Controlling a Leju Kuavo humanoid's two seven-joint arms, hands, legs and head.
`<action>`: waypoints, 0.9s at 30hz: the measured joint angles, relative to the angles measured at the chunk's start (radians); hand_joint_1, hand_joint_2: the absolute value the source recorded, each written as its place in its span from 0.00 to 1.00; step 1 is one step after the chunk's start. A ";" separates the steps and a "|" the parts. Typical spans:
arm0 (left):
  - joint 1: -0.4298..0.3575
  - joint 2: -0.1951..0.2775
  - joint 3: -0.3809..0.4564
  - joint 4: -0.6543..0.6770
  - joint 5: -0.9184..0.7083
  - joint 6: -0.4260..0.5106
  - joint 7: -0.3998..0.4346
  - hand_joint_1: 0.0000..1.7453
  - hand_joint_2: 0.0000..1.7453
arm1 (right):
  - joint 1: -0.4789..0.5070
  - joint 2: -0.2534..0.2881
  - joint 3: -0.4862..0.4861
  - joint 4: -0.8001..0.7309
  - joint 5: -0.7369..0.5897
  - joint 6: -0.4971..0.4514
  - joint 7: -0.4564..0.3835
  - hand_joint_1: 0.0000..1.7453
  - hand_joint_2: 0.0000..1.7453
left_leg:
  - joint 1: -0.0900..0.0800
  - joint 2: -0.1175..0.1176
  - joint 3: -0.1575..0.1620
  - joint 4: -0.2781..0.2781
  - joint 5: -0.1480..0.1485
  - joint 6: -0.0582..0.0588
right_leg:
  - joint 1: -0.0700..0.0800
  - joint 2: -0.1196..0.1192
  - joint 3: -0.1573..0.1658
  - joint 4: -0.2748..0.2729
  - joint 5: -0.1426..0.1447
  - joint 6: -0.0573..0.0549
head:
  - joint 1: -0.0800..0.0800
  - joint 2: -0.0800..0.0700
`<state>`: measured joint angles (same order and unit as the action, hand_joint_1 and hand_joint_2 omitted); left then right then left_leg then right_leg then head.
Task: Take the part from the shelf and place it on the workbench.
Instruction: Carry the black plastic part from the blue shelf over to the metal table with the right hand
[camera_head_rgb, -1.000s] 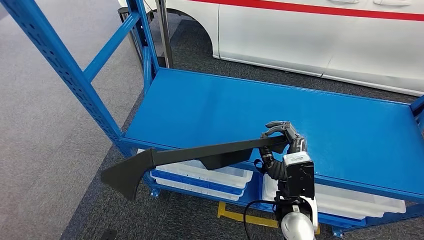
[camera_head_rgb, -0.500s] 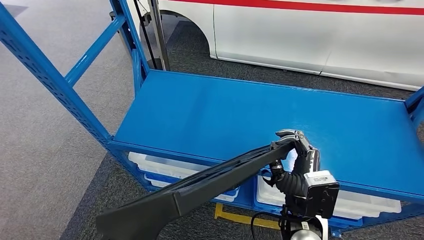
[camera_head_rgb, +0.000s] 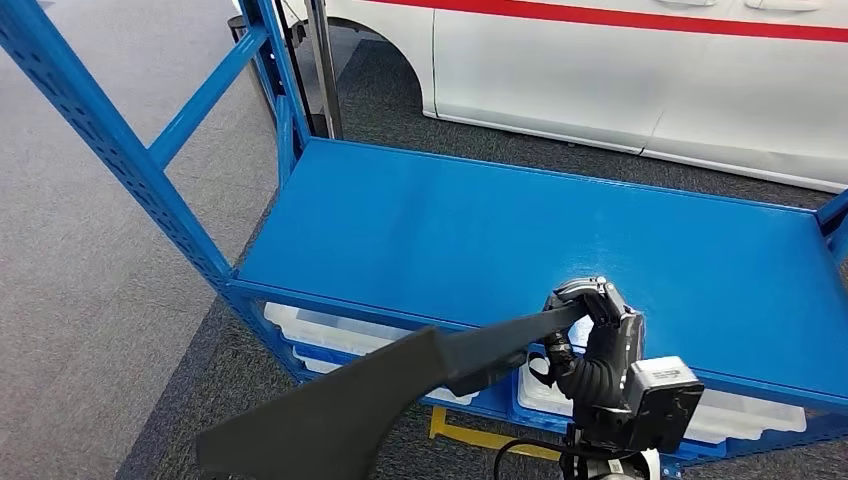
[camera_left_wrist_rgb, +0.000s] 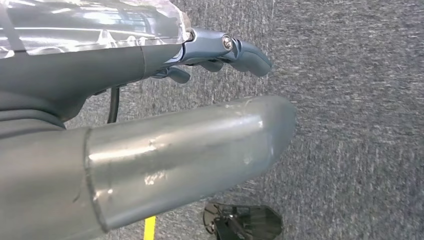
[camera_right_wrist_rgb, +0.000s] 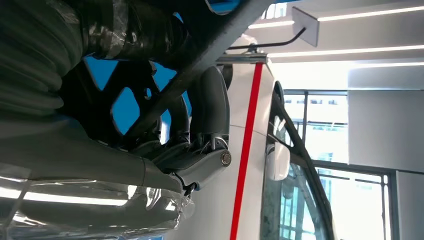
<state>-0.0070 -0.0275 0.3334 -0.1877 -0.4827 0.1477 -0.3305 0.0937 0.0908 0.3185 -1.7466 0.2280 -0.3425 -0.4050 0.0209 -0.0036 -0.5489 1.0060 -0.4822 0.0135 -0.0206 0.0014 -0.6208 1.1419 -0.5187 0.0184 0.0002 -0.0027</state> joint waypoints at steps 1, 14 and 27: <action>0.000 0.000 0.003 0.000 0.001 -0.005 -0.003 0.00 0.00 | 0.005 0.001 0.000 -0.005 -0.018 0.001 -0.003 0.74 1.00 | -0.001 -0.001 -0.001 0.005 -0.004 -0.006 | 0.000 0.000 0.024 -0.051 0.017 -0.002 | 0.000 0.000; 0.000 -0.007 0.041 0.000 -0.002 -0.009 -0.025 0.00 0.00 | 0.092 0.021 0.013 -0.066 -0.135 0.047 -0.076 0.74 1.00 | 0.000 0.000 -0.090 0.227 -0.101 -0.032 | 0.018 -0.003 0.041 -0.093 0.026 -0.050 | -0.001 0.000; -0.004 -0.009 0.050 0.000 -0.006 -0.009 -0.006 0.00 0.00 | 0.128 0.020 0.021 -0.092 -0.178 0.063 -0.108 0.74 1.00 | -0.008 0.009 -0.030 -0.008 0.034 0.017 | 0.010 0.003 -0.034 0.143 -0.142 0.001 | 0.000 0.000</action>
<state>-0.0111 -0.0362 0.3832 -0.1877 -0.4891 0.1391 -0.3364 0.2217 0.1110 0.3396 -1.8387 0.0500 -0.2791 -0.5126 0.0127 0.0051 -0.5788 0.9980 -0.4480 0.0306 -0.0107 0.0040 -0.6548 1.2847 -0.6608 0.0195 0.0004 -0.0027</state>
